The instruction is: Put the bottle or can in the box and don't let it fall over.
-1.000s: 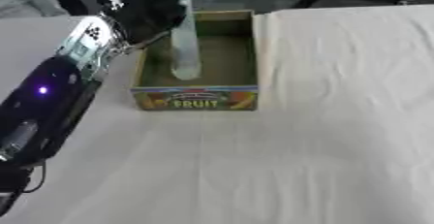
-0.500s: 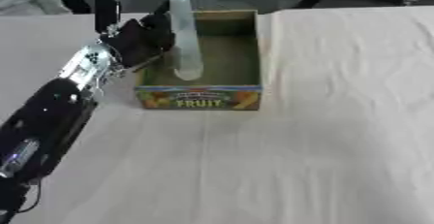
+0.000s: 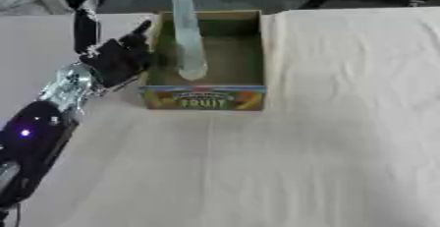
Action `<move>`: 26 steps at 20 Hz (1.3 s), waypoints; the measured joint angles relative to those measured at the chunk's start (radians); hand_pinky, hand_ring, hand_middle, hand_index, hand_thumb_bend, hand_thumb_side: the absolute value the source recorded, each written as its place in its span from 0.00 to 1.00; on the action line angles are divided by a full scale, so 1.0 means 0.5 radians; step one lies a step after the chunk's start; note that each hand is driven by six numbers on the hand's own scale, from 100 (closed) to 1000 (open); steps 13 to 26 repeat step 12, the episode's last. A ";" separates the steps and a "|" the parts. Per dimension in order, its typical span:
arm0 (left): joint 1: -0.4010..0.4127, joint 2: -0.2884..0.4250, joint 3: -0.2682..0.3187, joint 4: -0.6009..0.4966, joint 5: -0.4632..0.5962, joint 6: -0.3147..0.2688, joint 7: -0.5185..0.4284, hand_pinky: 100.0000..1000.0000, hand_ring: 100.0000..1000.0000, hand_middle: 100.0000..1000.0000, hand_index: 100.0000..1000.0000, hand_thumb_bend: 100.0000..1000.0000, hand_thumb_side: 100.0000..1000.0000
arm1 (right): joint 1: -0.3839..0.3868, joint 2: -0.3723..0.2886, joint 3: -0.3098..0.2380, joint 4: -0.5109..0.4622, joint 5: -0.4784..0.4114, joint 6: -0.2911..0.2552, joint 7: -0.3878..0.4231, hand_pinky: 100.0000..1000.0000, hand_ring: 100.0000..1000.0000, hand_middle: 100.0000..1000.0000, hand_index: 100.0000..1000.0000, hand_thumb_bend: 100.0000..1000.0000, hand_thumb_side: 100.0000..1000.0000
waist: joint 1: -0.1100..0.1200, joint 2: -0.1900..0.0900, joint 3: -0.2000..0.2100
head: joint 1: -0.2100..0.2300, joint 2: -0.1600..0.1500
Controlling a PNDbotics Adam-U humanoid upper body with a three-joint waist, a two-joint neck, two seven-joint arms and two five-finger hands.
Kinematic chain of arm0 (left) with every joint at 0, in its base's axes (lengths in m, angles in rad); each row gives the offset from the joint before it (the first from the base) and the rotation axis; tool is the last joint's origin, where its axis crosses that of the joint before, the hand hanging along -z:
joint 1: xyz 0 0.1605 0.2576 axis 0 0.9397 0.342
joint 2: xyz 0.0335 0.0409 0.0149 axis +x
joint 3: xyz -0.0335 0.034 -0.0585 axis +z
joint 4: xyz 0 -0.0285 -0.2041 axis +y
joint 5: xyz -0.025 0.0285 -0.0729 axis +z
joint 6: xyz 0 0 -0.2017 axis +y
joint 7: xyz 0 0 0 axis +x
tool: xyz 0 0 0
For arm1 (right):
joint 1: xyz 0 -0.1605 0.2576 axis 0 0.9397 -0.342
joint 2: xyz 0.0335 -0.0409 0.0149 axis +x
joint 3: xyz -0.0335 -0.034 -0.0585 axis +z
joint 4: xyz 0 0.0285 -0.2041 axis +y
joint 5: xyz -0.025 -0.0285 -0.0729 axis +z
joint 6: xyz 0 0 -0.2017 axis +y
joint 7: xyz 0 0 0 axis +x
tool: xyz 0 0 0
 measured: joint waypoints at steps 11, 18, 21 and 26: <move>0.511 0.295 0.245 -0.765 -0.150 -0.199 0.229 0.28 0.36 0.34 0.87 0.49 0.79 | 0.070 -0.035 -0.031 0.000 0.000 -0.023 -0.042 0.79 0.89 1.00 0.97 0.00 0.66 | -0.004 -0.059 0.089 | -0.116 0.077; 0.551 0.311 0.270 -0.830 -0.164 -0.223 0.257 0.31 0.40 0.36 0.88 0.51 0.78 | 0.072 -0.036 -0.036 0.000 0.000 -0.025 -0.045 0.79 0.89 1.00 0.97 0.00 0.66 | -0.006 -0.060 0.093 | -0.121 0.080; 0.551 0.311 0.270 -0.830 -0.164 -0.223 0.257 0.31 0.40 0.36 0.88 0.51 0.78 | 0.072 -0.036 -0.036 0.000 0.000 -0.025 -0.045 0.79 0.89 1.00 0.97 0.00 0.66 | -0.006 -0.060 0.093 | -0.121 0.080; 0.551 0.311 0.270 -0.830 -0.164 -0.223 0.257 0.31 0.40 0.36 0.88 0.51 0.78 | 0.072 -0.036 -0.036 0.000 0.000 -0.025 -0.045 0.79 0.89 1.00 0.97 0.00 0.66 | -0.006 -0.060 0.093 | -0.121 0.080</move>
